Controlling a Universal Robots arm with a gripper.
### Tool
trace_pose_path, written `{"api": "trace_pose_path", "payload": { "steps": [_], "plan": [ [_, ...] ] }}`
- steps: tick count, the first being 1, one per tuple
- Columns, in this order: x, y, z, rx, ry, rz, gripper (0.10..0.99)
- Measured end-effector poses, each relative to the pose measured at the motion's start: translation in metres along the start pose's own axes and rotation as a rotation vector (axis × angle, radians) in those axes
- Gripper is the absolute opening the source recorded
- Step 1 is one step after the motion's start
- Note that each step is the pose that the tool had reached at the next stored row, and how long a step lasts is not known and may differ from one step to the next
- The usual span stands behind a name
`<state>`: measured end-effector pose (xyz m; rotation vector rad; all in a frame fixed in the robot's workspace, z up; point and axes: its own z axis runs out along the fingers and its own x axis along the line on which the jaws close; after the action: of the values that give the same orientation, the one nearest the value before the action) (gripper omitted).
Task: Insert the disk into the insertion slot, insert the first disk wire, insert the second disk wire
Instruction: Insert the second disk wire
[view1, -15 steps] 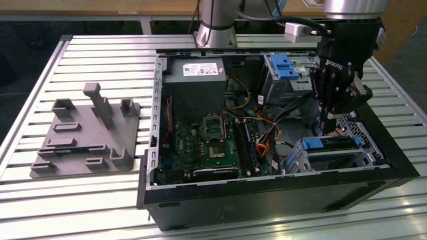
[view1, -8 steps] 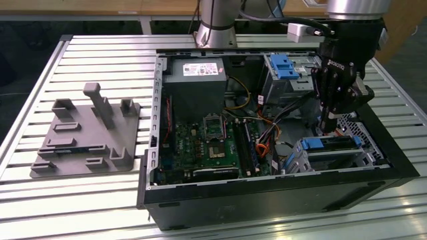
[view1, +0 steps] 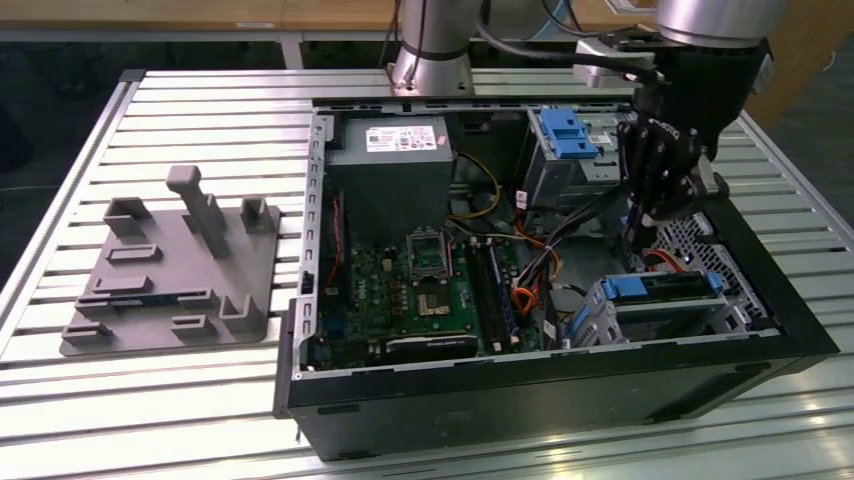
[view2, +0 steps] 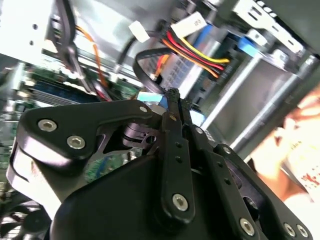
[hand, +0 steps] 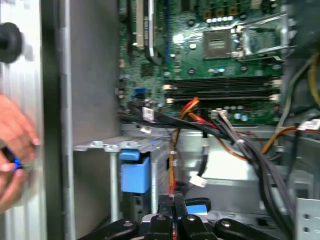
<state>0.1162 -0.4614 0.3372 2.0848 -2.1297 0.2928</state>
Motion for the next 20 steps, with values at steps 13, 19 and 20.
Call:
{"api": "trace_pose_path", "payload": {
  "steps": [13, 19, 20],
  "plan": [
    [0.0057, -0.0062, 0.0016, -0.023, -0.0583, -0.003, 0.141],
    [0.0088, -0.0179, 0.0029, -0.066, -0.0592, -0.012, 0.141],
    [0.0093, -0.0202, 0.0031, -0.072, -0.0597, -0.014, 0.141]
  ]
}}
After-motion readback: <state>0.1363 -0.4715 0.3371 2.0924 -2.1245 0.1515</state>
